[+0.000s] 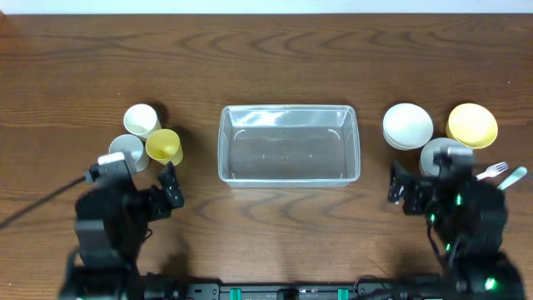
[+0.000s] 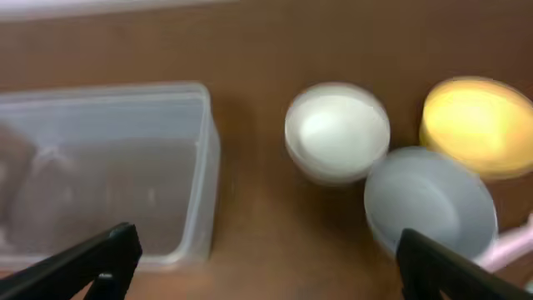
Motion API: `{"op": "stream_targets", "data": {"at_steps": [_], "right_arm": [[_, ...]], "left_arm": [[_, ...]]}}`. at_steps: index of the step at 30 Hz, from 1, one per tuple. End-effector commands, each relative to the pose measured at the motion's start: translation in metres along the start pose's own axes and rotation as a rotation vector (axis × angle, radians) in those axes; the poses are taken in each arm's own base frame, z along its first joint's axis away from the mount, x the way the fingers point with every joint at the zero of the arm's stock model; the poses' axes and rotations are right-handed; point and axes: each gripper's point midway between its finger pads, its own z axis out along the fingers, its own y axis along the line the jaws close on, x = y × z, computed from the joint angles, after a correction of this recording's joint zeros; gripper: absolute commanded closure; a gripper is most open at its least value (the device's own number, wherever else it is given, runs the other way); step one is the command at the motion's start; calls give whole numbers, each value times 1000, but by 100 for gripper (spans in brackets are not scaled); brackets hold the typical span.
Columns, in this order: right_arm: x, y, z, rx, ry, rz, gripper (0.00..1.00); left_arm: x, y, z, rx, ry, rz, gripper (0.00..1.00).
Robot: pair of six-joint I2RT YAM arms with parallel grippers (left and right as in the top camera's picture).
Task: Pack container
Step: 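Reach left gripper to the yellow cup and grasp its rim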
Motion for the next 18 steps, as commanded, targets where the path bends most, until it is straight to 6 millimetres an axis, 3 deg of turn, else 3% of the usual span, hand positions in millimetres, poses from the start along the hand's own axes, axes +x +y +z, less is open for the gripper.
{"op": "stream_targets", "data": {"at_steps": [1, 5, 9, 14, 18], "right_arm": [[-17, 7, 0, 1, 125, -14, 1], [-19, 16, -3, -22, 336, -5, 1], [-19, 12, 1, 13, 434, -31, 1], [-13, 6, 11, 60, 484, 32, 1], [-12, 6, 13, 61, 490, 32, 1]], "left_arm": [[-19, -10, -7, -4, 127, -7, 2], [-22, -17, -16, -26, 332, -13, 2], [-27, -21, -16, -41, 430, -17, 2], [-32, -23, 2, -49, 446, -29, 2], [-34, -23, 27, -65, 479, -44, 2]]}}
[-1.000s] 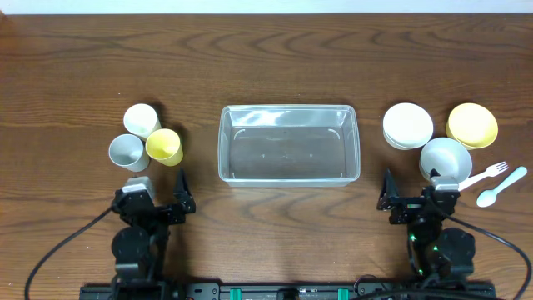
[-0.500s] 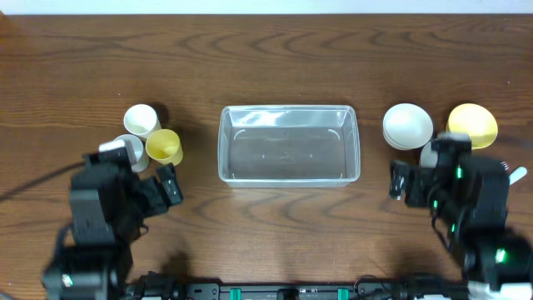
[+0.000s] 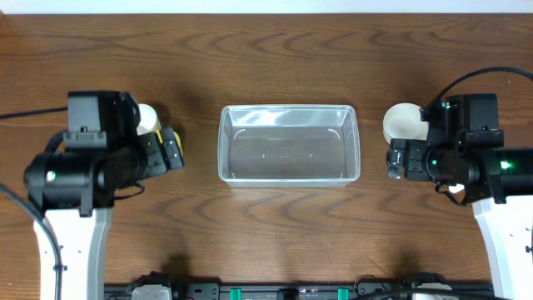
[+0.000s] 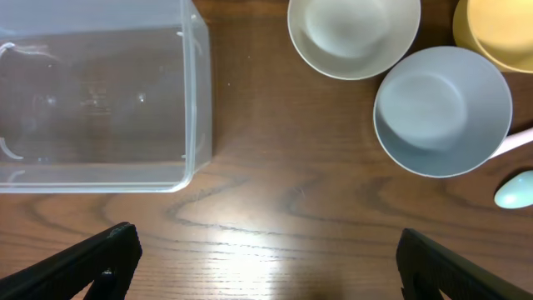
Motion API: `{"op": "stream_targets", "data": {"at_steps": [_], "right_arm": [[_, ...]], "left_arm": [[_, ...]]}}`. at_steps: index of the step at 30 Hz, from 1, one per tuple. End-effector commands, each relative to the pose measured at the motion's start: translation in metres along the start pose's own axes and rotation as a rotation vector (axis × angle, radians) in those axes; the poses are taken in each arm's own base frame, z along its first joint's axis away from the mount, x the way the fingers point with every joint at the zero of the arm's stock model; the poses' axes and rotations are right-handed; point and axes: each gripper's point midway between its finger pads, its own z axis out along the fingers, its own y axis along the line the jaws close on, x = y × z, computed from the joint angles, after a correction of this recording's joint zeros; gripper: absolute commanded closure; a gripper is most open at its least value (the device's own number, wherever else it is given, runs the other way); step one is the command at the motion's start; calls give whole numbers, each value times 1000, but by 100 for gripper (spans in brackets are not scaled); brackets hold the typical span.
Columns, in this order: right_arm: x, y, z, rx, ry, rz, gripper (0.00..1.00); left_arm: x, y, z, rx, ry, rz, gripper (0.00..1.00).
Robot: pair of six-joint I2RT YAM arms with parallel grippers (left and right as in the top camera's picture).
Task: Pack container
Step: 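Reach left gripper to the yellow cup and grasp its rim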
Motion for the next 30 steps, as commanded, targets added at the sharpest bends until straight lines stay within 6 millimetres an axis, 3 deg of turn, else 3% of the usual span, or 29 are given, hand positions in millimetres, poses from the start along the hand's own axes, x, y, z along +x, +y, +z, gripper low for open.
{"op": "stream_targets", "data": {"at_steps": [1, 7, 16, 23, 30], "right_arm": [[-5, 1, -4, 3, -16, 13, 1], [-3, 1, -4, 4, -11, 13, 1], [-2, 1, -4, 4, -7, 14, 1], [-1, 1, -4, 5, -3, 14, 1], [2, 0, -4, 7, 10, 14, 1]], "left_arm": [[-12, -2, 19, -13, 42, -26, 2], [-27, 6, 84, -110, 210, -2, 2], [-25, 11, 168, -153, 370, 7, 2], [-14, 17, 201, -175, 447, 6, 2], [-12, 23, 222, -209, 465, 12, 18]]}}
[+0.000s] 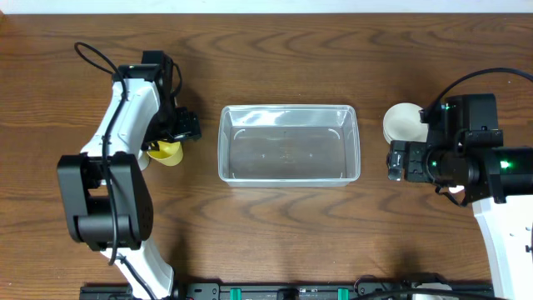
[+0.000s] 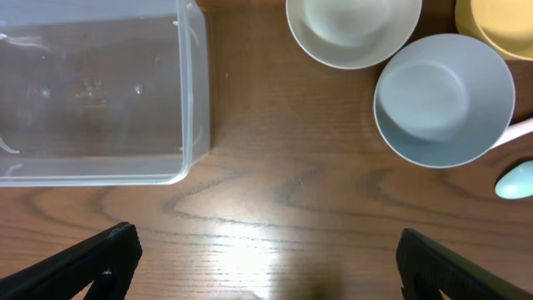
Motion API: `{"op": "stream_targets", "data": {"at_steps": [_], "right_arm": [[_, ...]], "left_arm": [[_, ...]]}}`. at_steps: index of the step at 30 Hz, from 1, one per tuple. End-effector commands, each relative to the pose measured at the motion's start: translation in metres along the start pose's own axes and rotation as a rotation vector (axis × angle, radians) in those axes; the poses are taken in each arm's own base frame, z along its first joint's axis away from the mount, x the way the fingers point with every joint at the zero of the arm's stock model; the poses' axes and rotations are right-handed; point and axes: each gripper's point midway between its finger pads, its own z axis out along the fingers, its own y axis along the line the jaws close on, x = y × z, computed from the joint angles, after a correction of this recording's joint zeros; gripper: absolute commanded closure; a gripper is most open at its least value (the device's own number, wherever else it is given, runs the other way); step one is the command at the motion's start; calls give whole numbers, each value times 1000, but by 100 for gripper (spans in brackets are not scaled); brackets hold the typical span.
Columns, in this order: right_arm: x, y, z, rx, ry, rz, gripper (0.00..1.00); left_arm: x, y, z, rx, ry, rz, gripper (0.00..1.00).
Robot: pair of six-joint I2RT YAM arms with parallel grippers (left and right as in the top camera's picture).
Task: Pack container
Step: 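Reach left gripper to the yellow cup and grasp its rim, then carry yellow cup with left gripper into the clear container and release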
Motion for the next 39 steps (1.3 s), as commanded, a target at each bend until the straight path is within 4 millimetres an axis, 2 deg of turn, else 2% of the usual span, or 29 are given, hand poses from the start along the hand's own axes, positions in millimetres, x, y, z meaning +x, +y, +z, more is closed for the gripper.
{"op": "stream_targets", "data": {"at_steps": [1, 4, 7, 10, 15, 22, 28, 32, 34, 39], "right_arm": [[-4, 1, -5, 2, -14, 11, 1], [-3, 1, -5, 2, -14, 11, 1], [-3, 1, -5, 2, -13, 11, 1], [-3, 1, -5, 2, -13, 11, 1], [-3, 1, -5, 2, -13, 11, 1], [-3, 1, -5, 3, -14, 11, 1], [-3, 1, -5, 3, -14, 11, 1], [-3, 1, -5, 3, -14, 11, 1], [-4, 1, -5, 3, -14, 11, 1], [-4, 1, -5, 3, -14, 11, 1]], "left_arm": [[-6, 4, 6, -26, 7, 6, 23], [-4, 5, 12, -31, 27, 5, 46], [-3, 5, 13, -33, 33, 6, 57], [-2, 5, 13, -34, 37, 6, 63], [0, 6, 12, -36, 43, 6, 81], [0, 6, 11, -35, 40, 6, 94], [-1, 1, 3, -28, 15, 17, 94], [-2, -9, -15, -15, -36, 43, 94], [-2, -18, -32, -2, -82, 71, 94], [2, -52, -95, 51, -244, 186, 94]]}}
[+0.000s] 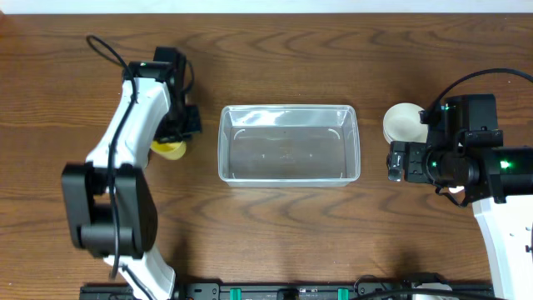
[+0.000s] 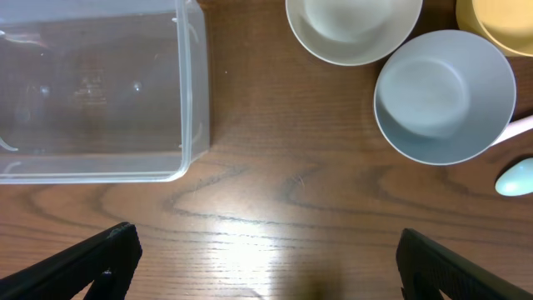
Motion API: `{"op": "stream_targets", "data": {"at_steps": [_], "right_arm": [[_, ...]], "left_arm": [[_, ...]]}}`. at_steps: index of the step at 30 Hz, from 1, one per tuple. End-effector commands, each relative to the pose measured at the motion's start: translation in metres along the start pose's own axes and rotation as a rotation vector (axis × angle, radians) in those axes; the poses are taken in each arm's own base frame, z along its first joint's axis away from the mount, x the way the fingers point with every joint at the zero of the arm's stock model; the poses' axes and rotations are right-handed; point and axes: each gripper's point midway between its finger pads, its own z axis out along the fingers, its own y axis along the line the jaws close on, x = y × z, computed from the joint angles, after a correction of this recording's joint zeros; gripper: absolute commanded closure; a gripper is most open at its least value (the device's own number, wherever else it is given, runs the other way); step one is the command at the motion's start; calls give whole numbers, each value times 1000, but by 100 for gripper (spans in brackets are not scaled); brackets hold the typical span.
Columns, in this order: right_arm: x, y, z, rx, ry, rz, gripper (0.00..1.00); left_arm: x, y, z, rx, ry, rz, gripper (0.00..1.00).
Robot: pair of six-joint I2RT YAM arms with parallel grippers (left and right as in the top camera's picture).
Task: Pack container
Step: 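Carry yellow cup with left gripper into the clear container and release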
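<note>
The clear plastic container (image 1: 287,143) lies empty at the table's middle, and its right end (image 2: 92,92) shows in the right wrist view. My left gripper (image 1: 177,125) hangs over the cups left of it. Only part of a yellow cup (image 1: 169,149) shows below the gripper, and its fingers are hidden. My right gripper (image 1: 396,161) hovers right of the container. In the right wrist view, the right gripper (image 2: 266,271) is wide open over bare wood. Beyond it stand a white bowl (image 2: 352,25), a grey bowl (image 2: 444,96) and a yellow bowl (image 2: 500,21).
A pink utensil handle (image 2: 520,129) and a light blue spoon (image 2: 515,177) lie right of the grey bowl. In the overhead view the right arm covers most of the bowls, leaving only the white bowl's edge (image 1: 402,123). The left arm covers the other cups.
The left arm has shifted slightly over the cups, and a little less of the yellow cup shows. The right arm and the bowls have not moved.
Both arms were low at the table's near edge, with three cups on the left and three bowls on the right in plain view. Then the right gripper stood open beside the container and has stayed there. The left arm went over the cups and is still there now.
</note>
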Motion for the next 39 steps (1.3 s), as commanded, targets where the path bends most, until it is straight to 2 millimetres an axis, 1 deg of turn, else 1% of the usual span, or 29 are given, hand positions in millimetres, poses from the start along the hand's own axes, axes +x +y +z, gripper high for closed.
{"op": "stream_targets", "data": {"at_steps": [1, 2, 4, 5, 7, 8, 9, 11, 14, 18, 21, 24, 26, 29, 31, 32, 33, 34, 35, 36, 39], "right_arm": [[-5, 1, -5, 2, -19, 11, 1], [-5, 1, -5, 2, -19, 11, 1], [-5, 1, -5, 2, -19, 11, 1], [-5, 1, -5, 2, -19, 11, 1], [-5, 1, -5, 2, -20, 11, 1], [-5, 1, -5, 1, -22, 11, 1], [-6, 2, -5, 1, -22, 11, 1], [-6, 2, -5, 1, -22, 11, 1], [-5, 1, -5, 1, -22, 11, 1], [-5, 1, -5, 2, -18, 11, 1], [-5, 1, -5, 2, -18, 11, 1], [-5, 1, -5, 2, -18, 11, 1], [-4, 1, -5, 2, -18, 11, 1], [-4, 1, -5, 2, -18, 11, 1], [-4, 1, -5, 2, -17, 11, 1], [-4, 1, -5, 2, -17, 11, 1], [-4, 1, -5, 2, -17, 11, 1], [-4, 1, -5, 2, -15, 11, 1], [-4, 1, -5, 3, -14, 11, 1], [-3, 1, -5, 3, -11, 11, 1], [-2, 1, -5, 4, -8, 11, 1]], "left_arm": [[-12, -28, -68, 46, -198, 98, 94], [-10, -40, -85, 66, -248, 130, 94], [-5, -59, -105, 95, -310, 187, 94], [-1, -74, -117, 116, -352, 242, 94], [7, -95, -124, 135, -383, 333, 94], [12, -107, -124, 143, -386, 375, 94], [15, -113, -123, 145, -381, 394, 94], [23, -129, -112, 146, -352, 439, 94], [27, -143, -85, 124, -282, 476, 94], [27, -151, -44, 112, -169, 483, 94], [26, -153, -17, 90, -109, 484, 94], [24, -155, 6, 71, -66, 482, 94], [25, -155, 17, 62, -43, 483, 94], [25, -155, 29, 50, -16, 483, 94], [25, -155, 34, 46, -7, 484, 92], [25, -155, 35, 45, -5, 484, 86], [25, -155, 36, 46, -7, 483, 77], [24, -155, 36, 46, -9, 484, 72], [24, -155, 36, 47, -11, 483, 63], [23, -156, 36, 48, -13, 483, 60], [23, -154, 36, 47, -12, 479, 59]]}}
